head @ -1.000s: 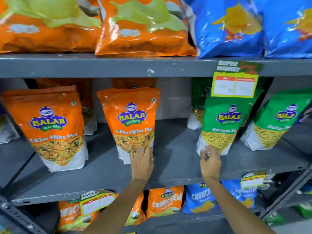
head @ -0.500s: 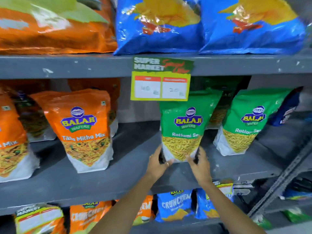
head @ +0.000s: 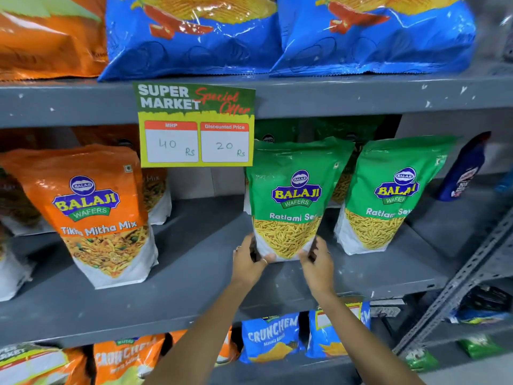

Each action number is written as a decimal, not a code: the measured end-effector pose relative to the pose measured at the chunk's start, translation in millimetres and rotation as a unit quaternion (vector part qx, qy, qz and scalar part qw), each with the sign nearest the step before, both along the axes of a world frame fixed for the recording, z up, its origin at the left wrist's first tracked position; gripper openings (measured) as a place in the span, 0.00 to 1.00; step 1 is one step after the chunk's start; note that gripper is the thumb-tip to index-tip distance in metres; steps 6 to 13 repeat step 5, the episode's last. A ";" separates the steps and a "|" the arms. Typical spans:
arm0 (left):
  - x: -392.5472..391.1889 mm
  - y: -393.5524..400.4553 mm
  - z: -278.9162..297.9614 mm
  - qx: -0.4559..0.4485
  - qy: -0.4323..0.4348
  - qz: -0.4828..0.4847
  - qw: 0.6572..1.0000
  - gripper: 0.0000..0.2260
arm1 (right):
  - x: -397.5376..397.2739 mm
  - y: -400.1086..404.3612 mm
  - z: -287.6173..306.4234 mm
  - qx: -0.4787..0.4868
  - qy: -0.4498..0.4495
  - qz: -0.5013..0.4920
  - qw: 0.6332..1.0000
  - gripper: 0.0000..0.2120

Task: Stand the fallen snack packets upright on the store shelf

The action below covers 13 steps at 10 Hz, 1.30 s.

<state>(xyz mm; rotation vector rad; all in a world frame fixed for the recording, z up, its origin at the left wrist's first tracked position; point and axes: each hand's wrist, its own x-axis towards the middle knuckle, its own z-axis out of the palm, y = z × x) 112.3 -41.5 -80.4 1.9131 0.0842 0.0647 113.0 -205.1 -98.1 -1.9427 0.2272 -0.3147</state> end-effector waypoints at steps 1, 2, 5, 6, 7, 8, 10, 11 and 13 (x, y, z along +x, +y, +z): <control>-4.4 0.2 2.9 -0.005 0.002 -0.005 1.000 0.25 | -1.0 1.9 -1.2 -0.001 -0.003 -0.014 1.000 0.26; -6.6 3.6 5.0 -0.005 0.006 -0.020 1.000 0.28 | -1.3 6.0 -2.0 -0.007 -0.006 -0.014 1.000 0.26; -22.8 21.0 5.7 -0.067 0.065 -0.048 0.994 0.42 | -15.6 13.2 8.2 0.022 -0.013 -0.086 0.996 0.31; -22.8 21.0 5.7 -0.067 0.065 -0.048 0.994 0.42 | -15.6 13.2 8.2 0.022 -0.013 -0.086 0.996 0.31; -22.8 21.0 5.7 -0.067 0.065 -0.048 0.994 0.42 | -15.6 13.2 8.2 0.022 -0.013 -0.086 0.996 0.31; -22.8 21.0 5.7 -0.067 0.065 -0.048 0.994 0.42 | -15.6 13.2 8.2 0.022 -0.013 -0.086 0.996 0.31; -22.8 21.0 5.7 -0.067 0.065 -0.048 0.994 0.42 | -15.6 13.2 8.2 0.022 -0.013 -0.086 0.996 0.31; -22.8 21.0 5.7 -0.067 0.065 -0.048 0.994 0.42 | -15.6 13.2 8.2 0.022 -0.013 -0.086 0.996 0.31; -22.8 21.0 5.7 -0.067 0.065 -0.048 0.994 0.42 | -15.6 13.2 8.2 0.022 -0.013 -0.086 0.996 0.31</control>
